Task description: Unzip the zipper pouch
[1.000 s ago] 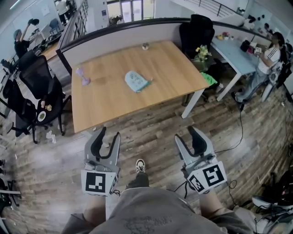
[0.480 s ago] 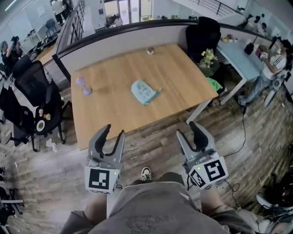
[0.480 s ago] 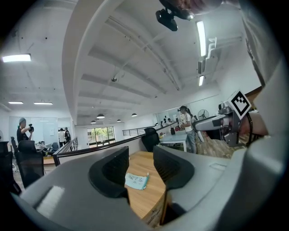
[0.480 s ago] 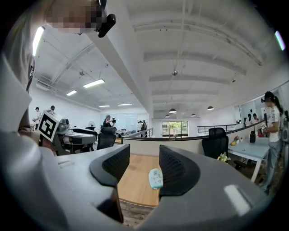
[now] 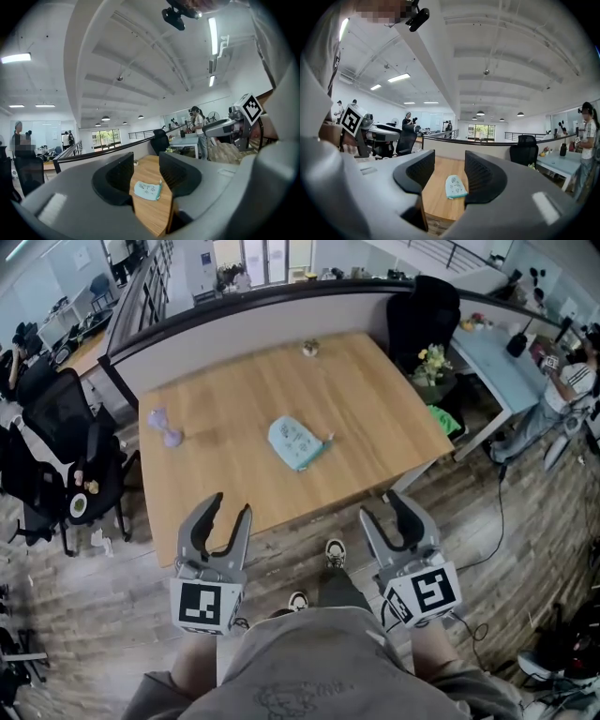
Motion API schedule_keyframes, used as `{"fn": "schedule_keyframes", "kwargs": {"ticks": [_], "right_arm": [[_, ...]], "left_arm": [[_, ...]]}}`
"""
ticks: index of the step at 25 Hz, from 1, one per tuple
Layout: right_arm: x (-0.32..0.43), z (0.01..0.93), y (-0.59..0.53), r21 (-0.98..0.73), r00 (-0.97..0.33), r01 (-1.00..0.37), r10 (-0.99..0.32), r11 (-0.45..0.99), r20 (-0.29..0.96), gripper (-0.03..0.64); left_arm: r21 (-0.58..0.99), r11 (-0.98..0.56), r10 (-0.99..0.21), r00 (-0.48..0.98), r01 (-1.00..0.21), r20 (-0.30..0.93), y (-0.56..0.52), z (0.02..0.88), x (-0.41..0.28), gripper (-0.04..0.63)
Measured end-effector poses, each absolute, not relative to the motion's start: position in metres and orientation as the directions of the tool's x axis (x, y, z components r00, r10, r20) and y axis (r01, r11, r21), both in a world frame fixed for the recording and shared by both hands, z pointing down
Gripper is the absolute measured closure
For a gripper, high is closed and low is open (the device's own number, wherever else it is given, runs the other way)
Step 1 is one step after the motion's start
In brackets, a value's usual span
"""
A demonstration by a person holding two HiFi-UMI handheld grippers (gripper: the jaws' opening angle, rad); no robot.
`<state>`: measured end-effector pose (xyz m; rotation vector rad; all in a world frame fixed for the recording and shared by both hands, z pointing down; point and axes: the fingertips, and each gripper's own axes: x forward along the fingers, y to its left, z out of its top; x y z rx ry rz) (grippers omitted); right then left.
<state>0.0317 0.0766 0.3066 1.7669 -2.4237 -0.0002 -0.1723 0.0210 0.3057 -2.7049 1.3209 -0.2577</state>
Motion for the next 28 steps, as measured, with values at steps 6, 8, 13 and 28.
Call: {"fn": "schedule_keyframes", "kwargs": {"ticks": [6,8,13,28], "right_arm": [[0.059,0.32,0.012,0.027,-0.344,-0.936,-0.93,0.35,0.131,0.423],[0.065,0.322,-0.011,0.021,-0.364,-0.929,-0.922,0.37,0.134,0.423],[0.086,0.323,-0.064,0.019,-0.43,-0.899,-0.892,0.437,0.141,0.424],[0.154,0.324,-0.181,0.022,-0.577,-0.811,-0.805,0.585,0.137,0.423]], "left_arm": [[-0.196,-0.582,-0.813,0.571,-0.789,0.113,-0.032,0.313,-0.15,0.442],[-0.197,-0.569,-0.823,0.552,-0.799,0.136,-0.05,0.314,-0.143,0.442],[-0.207,-0.521,-0.853,0.5,-0.828,0.148,-0.093,0.314,-0.123,0.442],[-0.254,-0.376,-0.924,0.342,-0.891,0.169,-0.172,0.321,-0.068,0.442]]}}
